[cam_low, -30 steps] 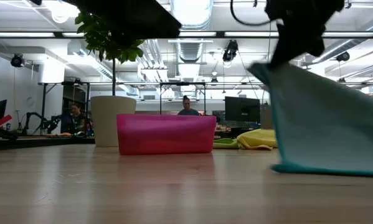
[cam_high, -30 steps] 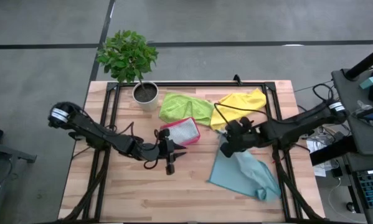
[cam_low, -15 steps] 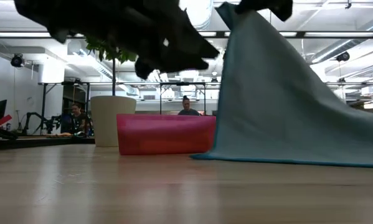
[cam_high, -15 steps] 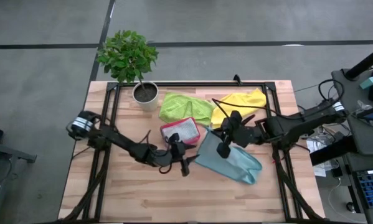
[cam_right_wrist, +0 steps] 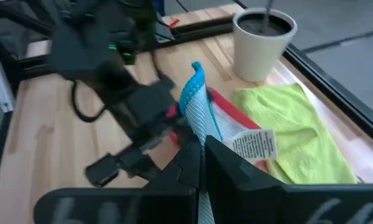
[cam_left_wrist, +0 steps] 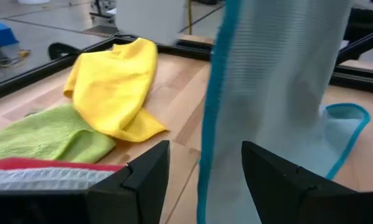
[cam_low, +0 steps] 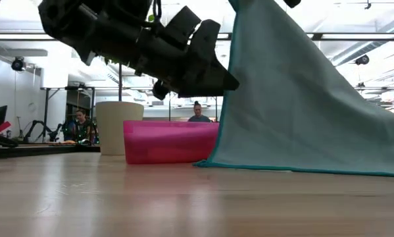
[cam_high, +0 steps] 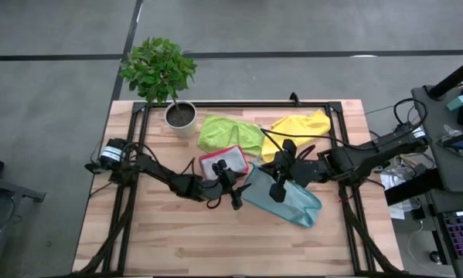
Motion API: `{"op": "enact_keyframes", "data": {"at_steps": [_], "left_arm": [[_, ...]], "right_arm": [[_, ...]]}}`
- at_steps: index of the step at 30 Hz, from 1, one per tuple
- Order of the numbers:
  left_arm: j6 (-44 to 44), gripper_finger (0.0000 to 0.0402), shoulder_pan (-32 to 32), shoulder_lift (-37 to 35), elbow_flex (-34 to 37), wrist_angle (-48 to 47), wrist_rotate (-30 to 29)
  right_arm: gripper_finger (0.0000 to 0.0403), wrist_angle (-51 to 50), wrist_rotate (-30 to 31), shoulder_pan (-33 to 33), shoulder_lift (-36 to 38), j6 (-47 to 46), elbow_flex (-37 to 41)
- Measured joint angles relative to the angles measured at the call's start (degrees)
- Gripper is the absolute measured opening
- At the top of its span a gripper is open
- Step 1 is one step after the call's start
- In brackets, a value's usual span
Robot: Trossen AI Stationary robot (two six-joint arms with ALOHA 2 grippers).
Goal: Fold microfiber towels
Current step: Fold the blue microfiber cloth
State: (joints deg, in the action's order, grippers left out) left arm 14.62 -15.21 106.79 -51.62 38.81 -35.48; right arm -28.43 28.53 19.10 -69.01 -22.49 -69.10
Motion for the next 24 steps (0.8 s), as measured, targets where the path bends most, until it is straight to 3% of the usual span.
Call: {"op": "enact_keyframes", "data": {"at_steps": [6, 13, 17, 24], "left_arm": [[0.04, 0.0148, -0.09, 1.07, -0.13, 0.64, 8.99], [0.36, 0.0015, -2.38, 0.7, 0.28, -2.67, 12.92], [1.96, 0.0006, -6.04, -4.62, 0.27, -10.06, 13.4], [12.34, 0.0001, -13.94, -18.42, -1.94, -30.61, 12.08]], "right_arm": [[0.0009, 6.19, 0.02, 0.91, 0.0, 5.42, 0.0], [0.0009, 10.83, 0.04, 0.91, 1.15, 11.98, -0.02], [0.0009, 9.47, -0.02, 0.91, 3.47, 14.02, -0.64], [0.0009, 3.81, -0.29, 1.55, 4.58, 13.54, 1.82]]}}
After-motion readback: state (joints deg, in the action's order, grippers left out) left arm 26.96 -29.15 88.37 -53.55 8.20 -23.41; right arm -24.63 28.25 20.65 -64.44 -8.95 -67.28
